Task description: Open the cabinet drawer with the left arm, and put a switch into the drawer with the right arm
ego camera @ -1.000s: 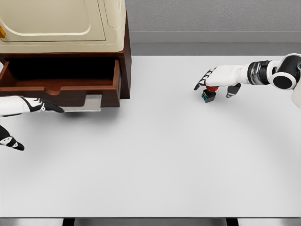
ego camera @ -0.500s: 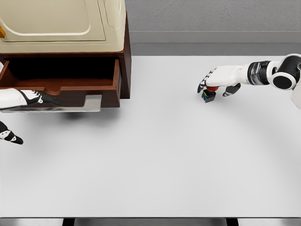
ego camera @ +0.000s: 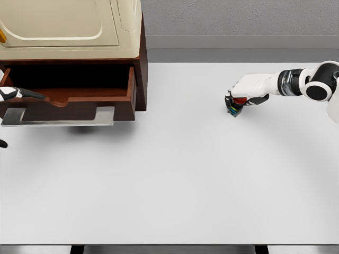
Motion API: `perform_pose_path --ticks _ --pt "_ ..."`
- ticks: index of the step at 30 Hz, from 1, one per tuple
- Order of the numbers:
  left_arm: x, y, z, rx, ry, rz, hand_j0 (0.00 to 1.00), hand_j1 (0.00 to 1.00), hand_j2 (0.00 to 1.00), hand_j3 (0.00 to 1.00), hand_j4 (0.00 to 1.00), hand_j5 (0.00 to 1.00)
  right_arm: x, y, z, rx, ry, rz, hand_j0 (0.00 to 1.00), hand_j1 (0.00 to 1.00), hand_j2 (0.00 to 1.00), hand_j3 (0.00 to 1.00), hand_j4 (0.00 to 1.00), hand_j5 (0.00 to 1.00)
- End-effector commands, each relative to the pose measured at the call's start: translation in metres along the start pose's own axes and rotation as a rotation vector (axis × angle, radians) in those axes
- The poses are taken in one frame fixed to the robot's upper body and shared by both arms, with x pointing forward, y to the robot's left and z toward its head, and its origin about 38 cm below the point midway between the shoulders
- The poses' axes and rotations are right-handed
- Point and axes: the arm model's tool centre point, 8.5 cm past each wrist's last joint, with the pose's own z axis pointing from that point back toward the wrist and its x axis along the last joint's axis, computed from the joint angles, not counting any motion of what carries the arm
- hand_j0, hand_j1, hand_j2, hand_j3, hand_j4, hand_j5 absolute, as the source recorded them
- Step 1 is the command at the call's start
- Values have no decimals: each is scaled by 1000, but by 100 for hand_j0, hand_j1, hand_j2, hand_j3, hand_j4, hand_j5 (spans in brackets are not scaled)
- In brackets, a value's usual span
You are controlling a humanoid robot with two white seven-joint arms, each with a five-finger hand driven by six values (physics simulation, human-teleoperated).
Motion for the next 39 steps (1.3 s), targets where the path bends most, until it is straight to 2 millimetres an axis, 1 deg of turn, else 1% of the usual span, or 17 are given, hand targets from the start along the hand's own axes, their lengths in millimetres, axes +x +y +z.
perform_pose_path --ticks 1,2,4,6,7,10,14,15,18,19,23,25,30,32,34,36,39 --pt "-8 4 8 24 25 19 100 100 100 100 100 100 1 1 -1 5 -4 2 50 50 50 50 50 50" --pt "-9 4 9 23 32 17 100 100 100 100 100 100 1 1 -1 5 -5 3 50 50 50 50 50 50" --pt "-21 4 16 39 68 32 100 100 100 100 100 100 1 0 -1 -3 -8 -5 47 47 47 47 47 47" --pt "-27 5 22 48 93 39 100 100 100 100 100 100 2 -3 0 -18 -13 -12 37 37 37 37 37 37" --pt "-28 5 21 47 94 38 100 100 100 100 100 100 3 -6 0 -34 -24 -26 32 32 32 32 32 32" --pt "-28 4 21 47 93 39 100 100 100 100 100 100 0 -16 7 -79 -22 -40 31 31 31 31 31 31" --pt "-38 6 30 66 130 51 100 100 100 100 100 100 -11 -35 24 -165 -2 -67 30 30 30 30 30 30" --pt "-40 6 31 69 136 53 100 100 100 100 100 100 -10 -40 27 -195 -20 -86 30 30 30 30 30 30" --pt "-40 6 31 70 134 54 100 100 100 100 100 100 3 -60 29 -234 -54 -42 30 30 30 30 30 30" --pt "-40 6 31 70 135 54 100 100 100 100 100 100 12 -69 29 -251 -75 -13 30 30 30 30 30 30" --pt "-46 6 36 81 157 62 100 100 100 100 100 100 42 -92 29 -306 -152 49 30 30 30 30 30 30" --pt "-51 6 39 89 170 68 100 100 100 100 100 100 60 -104 27 -328 -194 93 31 31 31 31 31 31" --pt "-51 6 39 89 170 69 100 100 100 100 100 100 103 -132 41 -400 -288 208 31 31 31 31 31 31" --pt "-51 6 39 89 170 69 100 100 100 100 100 100 117 -139 46 -422 -320 242 31 31 31 31 31 31" --pt "-51 6 39 89 170 69 100 100 100 100 100 100 121 -147 51 -443 -339 242 31 31 31 31 31 31" --pt "-51 6 39 89 170 69 100 100 100 100 100 100 124 -153 50 -454 -347 251 31 31 31 31 31 31" --pt "-51 6 39 89 170 69 100 100 100 100 100 100 131 -169 55 -494 -385 244 31 31 31 31 31 31"
